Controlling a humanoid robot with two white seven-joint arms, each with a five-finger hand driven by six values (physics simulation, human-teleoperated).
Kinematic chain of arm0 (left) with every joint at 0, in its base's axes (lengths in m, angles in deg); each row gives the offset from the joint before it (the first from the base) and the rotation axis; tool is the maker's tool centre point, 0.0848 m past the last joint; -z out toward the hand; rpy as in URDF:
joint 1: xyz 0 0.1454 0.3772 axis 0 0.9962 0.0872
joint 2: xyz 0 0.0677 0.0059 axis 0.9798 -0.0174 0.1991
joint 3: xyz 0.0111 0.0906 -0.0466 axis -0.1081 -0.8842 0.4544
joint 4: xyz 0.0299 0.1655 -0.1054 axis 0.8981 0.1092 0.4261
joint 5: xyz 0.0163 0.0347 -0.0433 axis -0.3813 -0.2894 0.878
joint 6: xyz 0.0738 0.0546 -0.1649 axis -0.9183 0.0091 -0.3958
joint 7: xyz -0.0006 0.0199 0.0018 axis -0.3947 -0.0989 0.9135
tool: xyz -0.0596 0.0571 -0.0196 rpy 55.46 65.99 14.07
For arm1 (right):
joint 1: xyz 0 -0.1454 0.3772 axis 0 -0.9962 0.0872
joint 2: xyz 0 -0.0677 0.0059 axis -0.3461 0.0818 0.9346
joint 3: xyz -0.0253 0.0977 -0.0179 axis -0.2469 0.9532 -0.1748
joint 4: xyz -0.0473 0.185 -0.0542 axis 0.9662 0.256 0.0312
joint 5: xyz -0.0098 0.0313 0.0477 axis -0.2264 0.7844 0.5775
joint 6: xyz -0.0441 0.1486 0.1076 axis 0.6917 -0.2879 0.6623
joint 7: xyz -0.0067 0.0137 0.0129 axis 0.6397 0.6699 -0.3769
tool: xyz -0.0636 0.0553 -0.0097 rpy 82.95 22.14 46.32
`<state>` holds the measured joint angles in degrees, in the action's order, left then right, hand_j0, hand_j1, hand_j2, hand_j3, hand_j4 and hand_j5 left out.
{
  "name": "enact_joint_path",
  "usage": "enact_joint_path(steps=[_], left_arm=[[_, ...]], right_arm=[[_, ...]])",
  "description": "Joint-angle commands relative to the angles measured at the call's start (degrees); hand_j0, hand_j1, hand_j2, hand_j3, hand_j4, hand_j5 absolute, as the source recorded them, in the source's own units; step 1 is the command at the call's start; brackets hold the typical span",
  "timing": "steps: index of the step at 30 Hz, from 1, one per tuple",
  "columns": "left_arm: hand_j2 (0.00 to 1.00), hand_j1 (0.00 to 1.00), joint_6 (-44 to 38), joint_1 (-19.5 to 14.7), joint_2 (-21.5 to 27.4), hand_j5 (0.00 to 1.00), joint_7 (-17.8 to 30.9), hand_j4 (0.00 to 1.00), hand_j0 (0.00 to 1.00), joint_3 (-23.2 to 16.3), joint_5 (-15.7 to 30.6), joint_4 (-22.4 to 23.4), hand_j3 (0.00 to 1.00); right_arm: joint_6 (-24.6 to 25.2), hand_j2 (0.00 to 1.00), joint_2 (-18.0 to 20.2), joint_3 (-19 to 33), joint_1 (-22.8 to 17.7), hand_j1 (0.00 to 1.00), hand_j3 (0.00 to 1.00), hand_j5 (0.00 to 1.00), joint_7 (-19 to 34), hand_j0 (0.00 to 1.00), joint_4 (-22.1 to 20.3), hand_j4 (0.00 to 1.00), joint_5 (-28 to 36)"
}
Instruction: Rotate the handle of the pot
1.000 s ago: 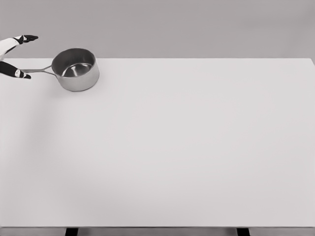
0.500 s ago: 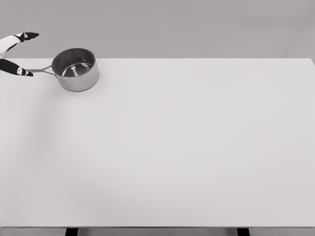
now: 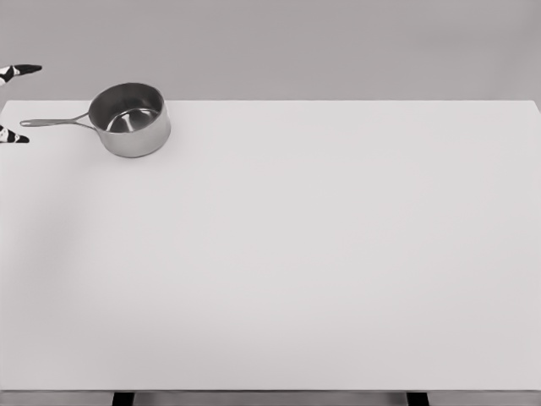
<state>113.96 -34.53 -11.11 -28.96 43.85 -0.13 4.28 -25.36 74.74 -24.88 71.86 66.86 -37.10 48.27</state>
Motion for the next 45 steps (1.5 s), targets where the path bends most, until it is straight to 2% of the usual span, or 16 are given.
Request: enact_joint_path(steps=[1, 5, 9, 13, 19, 25, 30, 36, 43, 45], left_arm=[[1.0, 1.0, -0.11, 0.0, -0.19, 1.0, -1.69, 1.0, 1.0, 0.17, -1.04, -0.58, 1.0], [1.0, 1.0, -0.11, -0.18, -3.01, 1.0, -1.78, 1.0, 1.0, 0.26, -3.67, 1.0, 1.0], [1.0, 1.0, -0.11, -0.53, -5.64, 1.0, -1.87, 1.0, 1.0, -0.09, -4.11, 3.55, 1.0], [1.0, 1.0, -0.11, -2.9, -8.72, 1.0, -1.87, 1.0, 1.0, 0.0, -6.22, 9.61, 1.0], [1.0, 1.0, -0.11, -3.25, -8.81, 1.0, -1.87, 1.0, 1.0, 0.26, -6.22, 10.23, 1.0], [1.0, 1.0, -0.11, -5.36, -9.86, 1.0, -1.87, 1.0, 1.0, 0.35, -6.22, 14.36, 1.0], [1.0, 1.0, -0.11, -5.98, -10.3, 1.0, -2.57, 1.0, 1.0, 0.43, -6.22, 14.89, 1.0], [1.0, 1.0, -0.11, -7.47, -10.48, 1.0, -2.66, 1.0, 1.0, 0.35, -6.4, 17.79, 1.0], [1.0, 1.0, -0.11, -8.17, -10.74, 1.0, -5.12, 1.0, 1.0, 0.43, -6.4, 18.14, 1.0], [1.0, 1.0, -0.11, -8.26, -11.09, 1.0, -8.19, 1.0, 1.0, 0.43, -6.4, 18.67, 1.0]], right_arm=[[-0.01, 1.0, 0.01, 0.01, 0.0, 1.0, 1.0, 1.0, 0.01, 1.0, 0.0, 1.0, -0.02], [-0.01, 1.0, 0.01, 0.01, 0.0, 1.0, 1.0, 1.0, 0.01, 1.0, 0.0, 1.0, -0.02], [-0.01, 1.0, 0.01, 0.01, 0.0, 1.0, 1.0, 1.0, 0.01, 1.0, 0.0, 1.0, -0.02], [-0.01, 1.0, 0.01, 0.01, 0.0, 1.0, 1.0, 1.0, 0.01, 1.0, 0.0, 1.0, -0.02], [-0.01, 1.0, 0.01, 0.01, 0.0, 1.0, 1.0, 1.0, 0.01, 1.0, 0.0, 1.0, -0.02], [-0.01, 1.0, 0.01, 0.01, 0.0, 1.0, 1.0, 1.0, 0.01, 1.0, 0.0, 1.0, -0.02], [-0.01, 1.0, 0.01, 0.01, 0.0, 1.0, 1.0, 1.0, 0.01, 1.0, 0.0, 1.0, -0.02], [-0.01, 1.0, 0.01, 0.01, 0.0, 1.0, 1.0, 1.0, 0.01, 1.0, 0.0, 1.0, -0.02], [-0.01, 1.0, 0.01, 0.01, 0.0, 1.0, 1.0, 1.0, 0.01, 1.0, 0.0, 1.0, -0.02], [-0.01, 1.0, 0.01, 0.01, 0.0, 1.0, 1.0, 1.0, 0.01, 1.0, 0.0, 1.0, -0.02]])
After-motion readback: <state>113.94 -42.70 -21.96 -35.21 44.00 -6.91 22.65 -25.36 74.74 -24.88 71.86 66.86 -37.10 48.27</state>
